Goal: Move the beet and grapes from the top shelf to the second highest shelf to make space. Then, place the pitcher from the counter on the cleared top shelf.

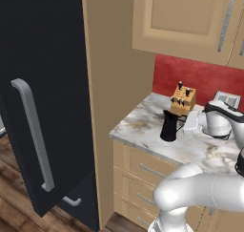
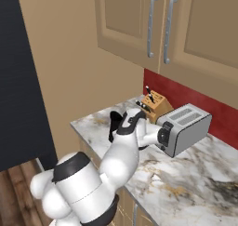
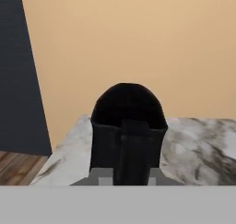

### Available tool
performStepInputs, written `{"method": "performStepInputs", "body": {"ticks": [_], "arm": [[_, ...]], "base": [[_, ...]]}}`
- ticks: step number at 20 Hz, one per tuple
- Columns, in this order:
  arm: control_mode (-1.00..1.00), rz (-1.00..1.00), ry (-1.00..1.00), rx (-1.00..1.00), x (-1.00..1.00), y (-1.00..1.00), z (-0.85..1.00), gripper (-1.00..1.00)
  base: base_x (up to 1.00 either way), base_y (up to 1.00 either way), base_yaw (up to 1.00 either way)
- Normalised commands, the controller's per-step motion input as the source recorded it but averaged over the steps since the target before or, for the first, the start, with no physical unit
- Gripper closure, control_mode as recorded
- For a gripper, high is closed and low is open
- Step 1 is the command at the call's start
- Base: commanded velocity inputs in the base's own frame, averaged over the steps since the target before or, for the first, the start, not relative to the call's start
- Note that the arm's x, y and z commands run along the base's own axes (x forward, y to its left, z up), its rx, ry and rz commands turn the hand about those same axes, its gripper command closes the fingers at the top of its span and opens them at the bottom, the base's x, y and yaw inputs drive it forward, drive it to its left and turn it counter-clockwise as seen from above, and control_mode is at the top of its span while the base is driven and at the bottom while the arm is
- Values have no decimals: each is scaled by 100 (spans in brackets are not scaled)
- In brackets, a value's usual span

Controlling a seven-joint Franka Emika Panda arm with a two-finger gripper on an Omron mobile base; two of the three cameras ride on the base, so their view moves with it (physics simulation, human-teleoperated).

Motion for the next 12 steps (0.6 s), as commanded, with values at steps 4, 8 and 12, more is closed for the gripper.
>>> {"method": "performStepInputs", "body": {"ticks": [4,8,12], "arm": [[-100,1,0,0,0,5,0,100],[-100,0,-1,0,-25,4,25,100],[-100,-3,-7,-1,-55,26,93,100]], "base": [[0,0,0],[0,0,0],[0,0,0]]}}
